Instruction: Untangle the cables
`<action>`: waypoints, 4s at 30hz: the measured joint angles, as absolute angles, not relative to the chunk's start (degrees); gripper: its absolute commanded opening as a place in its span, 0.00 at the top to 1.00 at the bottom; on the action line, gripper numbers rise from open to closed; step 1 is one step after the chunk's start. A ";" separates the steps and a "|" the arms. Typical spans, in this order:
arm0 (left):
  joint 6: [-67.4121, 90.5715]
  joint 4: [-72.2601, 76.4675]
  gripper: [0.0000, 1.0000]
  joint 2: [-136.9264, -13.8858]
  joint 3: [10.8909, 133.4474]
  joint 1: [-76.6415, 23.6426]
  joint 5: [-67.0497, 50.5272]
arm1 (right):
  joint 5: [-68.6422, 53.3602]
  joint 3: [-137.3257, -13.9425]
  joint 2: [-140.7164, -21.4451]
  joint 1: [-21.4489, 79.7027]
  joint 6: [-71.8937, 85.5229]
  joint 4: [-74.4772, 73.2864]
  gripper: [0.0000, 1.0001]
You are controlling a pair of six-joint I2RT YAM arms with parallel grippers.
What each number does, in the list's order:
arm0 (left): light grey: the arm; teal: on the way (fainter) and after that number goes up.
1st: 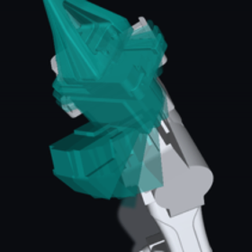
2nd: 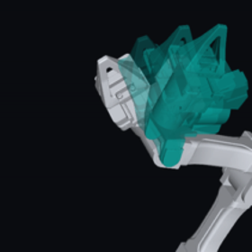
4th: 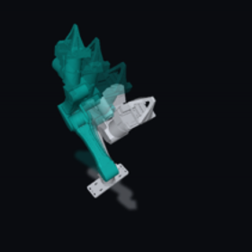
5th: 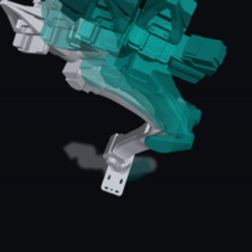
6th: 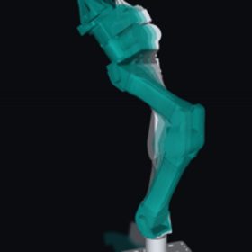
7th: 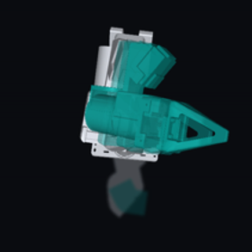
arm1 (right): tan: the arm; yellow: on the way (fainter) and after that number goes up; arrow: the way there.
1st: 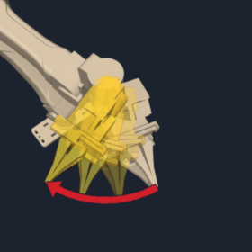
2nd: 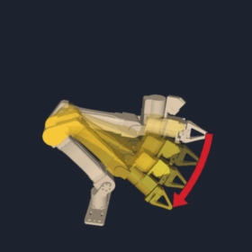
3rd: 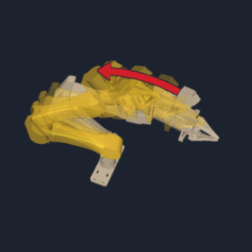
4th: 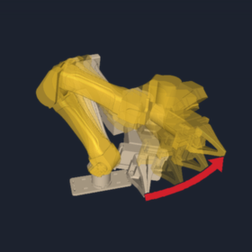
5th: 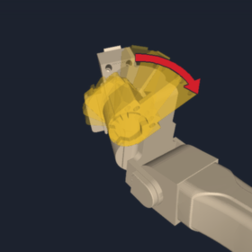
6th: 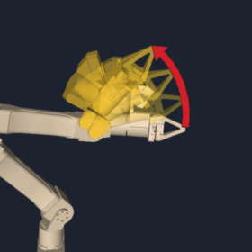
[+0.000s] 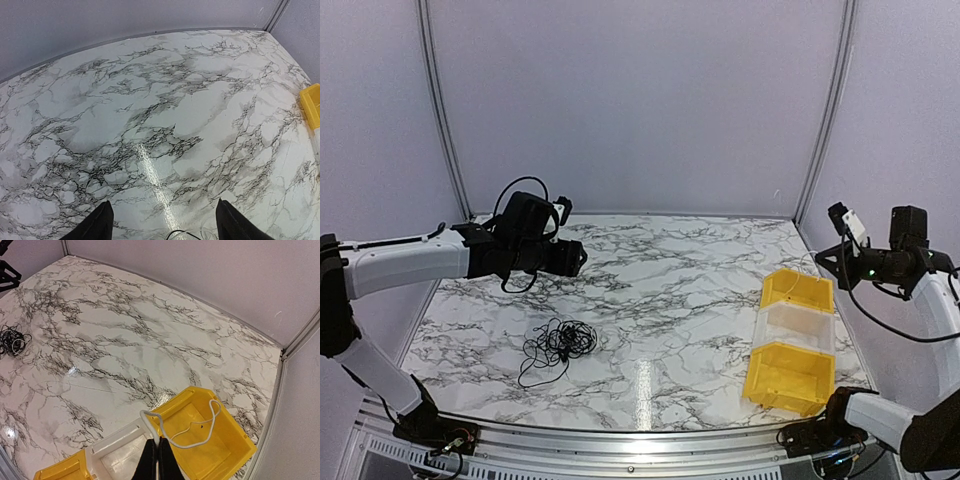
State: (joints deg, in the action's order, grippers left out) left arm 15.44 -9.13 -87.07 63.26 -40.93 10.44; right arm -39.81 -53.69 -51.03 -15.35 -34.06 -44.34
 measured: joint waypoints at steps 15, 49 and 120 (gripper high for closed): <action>15.35 -9.19 0.27 -87.07 63.26 -40.97 11.62 | -38.65 -52.69 -70.24 -15.35 -30.87 -38.52 1.00; 15.35 -9.32 0.26 -87.20 63.26 -40.97 10.52 | -17.28 -49.65 -79.85 -15.40 -26.04 -29.82 1.00; 28.45 -16.36 0.71 -97.89 58.70 -47.05 -6.83 | -37.06 -62.81 -86.15 29.65 -32.95 -32.71 0.81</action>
